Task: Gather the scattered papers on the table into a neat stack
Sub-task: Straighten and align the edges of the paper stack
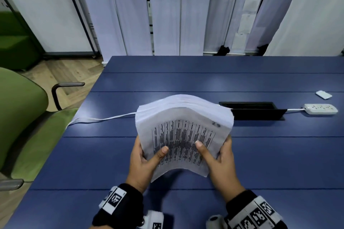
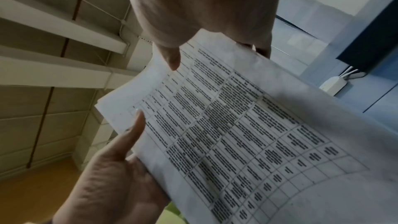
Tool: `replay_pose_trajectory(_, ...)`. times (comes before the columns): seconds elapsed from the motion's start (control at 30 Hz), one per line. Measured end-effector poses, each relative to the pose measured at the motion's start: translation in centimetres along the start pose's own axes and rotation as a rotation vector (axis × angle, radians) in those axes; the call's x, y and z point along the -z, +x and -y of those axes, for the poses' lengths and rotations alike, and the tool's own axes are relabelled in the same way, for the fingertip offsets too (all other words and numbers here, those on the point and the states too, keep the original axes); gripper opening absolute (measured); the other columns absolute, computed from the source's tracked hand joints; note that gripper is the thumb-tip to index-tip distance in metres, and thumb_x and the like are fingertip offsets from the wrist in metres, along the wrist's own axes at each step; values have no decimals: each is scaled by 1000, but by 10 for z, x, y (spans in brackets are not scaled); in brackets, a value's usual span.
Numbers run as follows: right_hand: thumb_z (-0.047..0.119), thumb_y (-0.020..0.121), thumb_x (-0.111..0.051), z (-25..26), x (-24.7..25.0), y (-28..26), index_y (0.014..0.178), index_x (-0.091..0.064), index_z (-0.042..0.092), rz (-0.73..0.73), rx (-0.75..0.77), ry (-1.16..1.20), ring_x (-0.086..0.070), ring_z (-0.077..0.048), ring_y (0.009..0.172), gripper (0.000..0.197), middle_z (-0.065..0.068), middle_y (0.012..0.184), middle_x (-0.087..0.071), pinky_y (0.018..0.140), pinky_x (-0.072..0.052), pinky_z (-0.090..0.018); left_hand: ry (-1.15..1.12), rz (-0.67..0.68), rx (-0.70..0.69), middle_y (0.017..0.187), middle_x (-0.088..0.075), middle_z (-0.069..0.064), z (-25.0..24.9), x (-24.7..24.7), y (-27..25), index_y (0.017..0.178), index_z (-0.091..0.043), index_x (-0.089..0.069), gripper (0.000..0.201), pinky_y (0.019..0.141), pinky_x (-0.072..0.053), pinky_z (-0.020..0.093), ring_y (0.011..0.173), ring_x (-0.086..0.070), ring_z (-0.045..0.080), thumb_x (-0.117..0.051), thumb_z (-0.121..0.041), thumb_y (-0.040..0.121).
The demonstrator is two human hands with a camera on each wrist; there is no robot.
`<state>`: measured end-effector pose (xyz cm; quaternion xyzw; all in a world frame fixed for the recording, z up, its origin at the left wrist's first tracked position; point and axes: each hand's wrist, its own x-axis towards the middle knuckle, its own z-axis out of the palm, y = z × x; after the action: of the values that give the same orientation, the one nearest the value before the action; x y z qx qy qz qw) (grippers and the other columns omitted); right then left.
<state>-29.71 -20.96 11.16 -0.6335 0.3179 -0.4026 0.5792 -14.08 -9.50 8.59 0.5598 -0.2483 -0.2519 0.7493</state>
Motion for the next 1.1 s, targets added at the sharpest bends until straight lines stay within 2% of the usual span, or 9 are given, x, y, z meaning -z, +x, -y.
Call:
replay_pose_trajectory(0.1,43,74,-78,0,1,2,127,-42,36,-29,25,-33,-63,-13,113,64,7,119,-65,95,-51,-43,38,-6,34,114,-72,9,5,0,-6,124,-1,-55,84,92,-54,33,107,-68,21,-89,-40,59)
replay_pose_trajectory(0.23,27,74,-75,-5,5,5,116,-46,34,-52,-29,-26,-63,-4,109,51,15,111,-67,93,-50,-23,69,-15,126,100,-76,8,0,5,9,111,4,-64,45,79,-59,29,92,-73,17,-79,8,70)
replay_pose_trajectory(0.37,-1,78,-73,-12,11,27,108,-47,25,6,-129,-44,-63,4,98,47,2,110,-66,91,-50,-18,89,95,158,90,-77,8,-7,7,20,79,-15,-79,43,70,-58,26,82,-73,16,-75,24,60)
replay_pose_trajectory(0.43,-18,80,-63,-9,9,34,95,-49,15,14,-156,20,-66,4,79,39,-9,93,-68,76,-53,-13,73,95,130,90,-77,5,-11,8,25,81,-13,-78,46,69,-56,24,81,-72,12,-76,25,57)
replay_pose_trajectory(0.5,-26,80,-56,-4,6,37,82,-50,12,3,-162,84,-63,8,60,39,5,66,-68,60,-48,-6,57,97,101,88,-77,-2,-15,7,28,91,-11,-72,51,68,-55,20,82,-70,8,-74,27,57)
replay_pose_trajectory(0.73,-21,79,-60,11,6,37,94,-54,9,-37,-53,212,-65,7,68,34,16,68,-71,64,-49,-7,73,110,-34,108,-74,3,-30,10,32,112,-1,-64,66,80,-53,19,98,-69,10,-84,18,52)
replay_pose_trajectory(0.9,55,48,-75,-13,12,20,90,-58,21,74,-264,-162,-64,8,69,56,11,79,-68,62,-49,-6,74,85,106,96,-76,7,-6,13,22,100,-3,-69,58,71,-56,24,90,-70,17,-84,20,48)
replay_pose_trajectory(1.0,6,83,-71,-25,6,17,105,-56,5,14,-319,-85,-65,3,69,27,-9,91,-65,61,-50,-7,92,76,159,93,-76,8,9,15,18,102,2,-68,55,67,-56,26,86,-70,16,-84,15,51)
replay_pose_trajectory(1.1,-20,86,-48,-23,2,22,112,-57,-1,-17,-343,350,-71,-5,78,34,2,88,-75,71,-58,-20,149,43,147,76,-75,-4,7,10,18,93,-4,-67,40,59,-54,20,71,-68,7,-77,21,64)
